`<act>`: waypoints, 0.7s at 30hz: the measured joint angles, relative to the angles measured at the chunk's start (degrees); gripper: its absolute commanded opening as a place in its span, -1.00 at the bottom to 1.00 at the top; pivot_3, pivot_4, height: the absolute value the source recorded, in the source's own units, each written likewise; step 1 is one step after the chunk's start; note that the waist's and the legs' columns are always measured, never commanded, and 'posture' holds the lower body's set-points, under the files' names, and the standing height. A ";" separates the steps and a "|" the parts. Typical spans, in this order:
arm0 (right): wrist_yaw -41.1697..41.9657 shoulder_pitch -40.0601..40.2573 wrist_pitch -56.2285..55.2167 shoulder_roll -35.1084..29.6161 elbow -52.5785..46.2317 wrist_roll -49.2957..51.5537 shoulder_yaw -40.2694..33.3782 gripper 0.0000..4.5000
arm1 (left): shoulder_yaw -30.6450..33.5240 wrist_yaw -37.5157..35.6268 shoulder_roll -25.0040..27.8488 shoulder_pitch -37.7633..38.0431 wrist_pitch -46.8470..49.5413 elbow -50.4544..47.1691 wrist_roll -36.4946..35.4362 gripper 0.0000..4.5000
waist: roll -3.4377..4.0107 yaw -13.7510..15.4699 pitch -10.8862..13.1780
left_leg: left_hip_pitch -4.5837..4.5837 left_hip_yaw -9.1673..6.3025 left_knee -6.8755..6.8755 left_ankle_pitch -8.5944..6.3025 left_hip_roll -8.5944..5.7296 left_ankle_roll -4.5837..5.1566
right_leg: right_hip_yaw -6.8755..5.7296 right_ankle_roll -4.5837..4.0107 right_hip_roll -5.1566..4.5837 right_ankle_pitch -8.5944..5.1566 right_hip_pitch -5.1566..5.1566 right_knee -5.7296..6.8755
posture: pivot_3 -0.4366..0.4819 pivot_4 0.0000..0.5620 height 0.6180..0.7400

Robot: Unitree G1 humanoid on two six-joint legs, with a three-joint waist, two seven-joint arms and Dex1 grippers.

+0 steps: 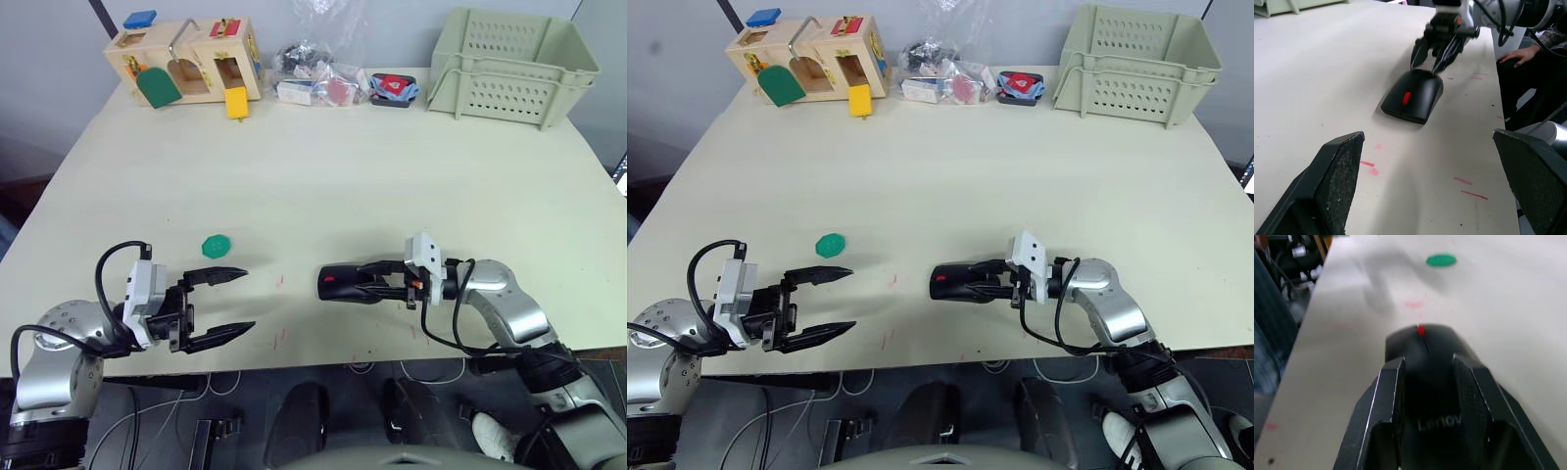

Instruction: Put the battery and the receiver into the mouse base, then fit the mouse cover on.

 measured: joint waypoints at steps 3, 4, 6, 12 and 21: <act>-0.15 -0.21 -0.07 0.04 0.67 -0.27 0.14 -0.29 | 0.00 0.04 0.00 -0.06 -0.02 0.00 0.06 1.00 | -0.02 -0.03 -0.02 | 0.11 -0.01 -0.01 0.00 0.01 0.00 | 0.00 -0.01 0.01 -0.01 0.11 0.00 | -0.05 -0.47 1.00; -0.72 -0.12 -1.19 0.54 1.26 -0.33 -0.23 -0.29 | -0.01 0.43 -0.01 -0.02 -0.02 0.00 0.10 1.00 | -0.07 -0.01 -0.06 | 0.27 -0.02 -0.07 0.00 0.01 0.00 | 0.02 -0.02 0.01 -0.02 0.27 0.00 | -0.05 -0.47 1.00; -0.91 -0.10 -1.61 0.70 1.43 -0.35 -0.43 -0.29 | -0.01 0.77 -0.01 -0.01 -0.02 0.00 0.12 1.00 | -0.08 -0.02 -0.06 | 0.42 -0.04 -0.12 0.00 0.02 0.00 | 0.06 -0.02 0.01 -0.02 0.36 -0.01 | -0.05 -0.47 1.00; -4.47 4.46 -2.68 -1.18 -1.84 0.14 -5.35 -0.29 | 0.08 8.41 -3.27 0.26 -0.39 -0.02 1.90 1.00 | -0.07 0.40 -0.03 | 0.60 -0.08 -0.17 -0.01 0.01 0.00 | 0.09 -0.01 -0.03 -0.02 0.60 -0.12 | -0.05 -0.47 1.00; -8.22 17.40 -0.90 -7.58 -9.01 5.16 -18.75 0.09 | 0.36 17.79 -4.34 3.57 5.45 -0.59 2.39 1.00 | -0.09 0.41 -0.03 | 0.65 -0.07 -0.21 -0.01 0.02 0.01 | 0.11 -0.02 -0.03 -0.03 0.62 -0.14 | -0.05 -0.47 1.00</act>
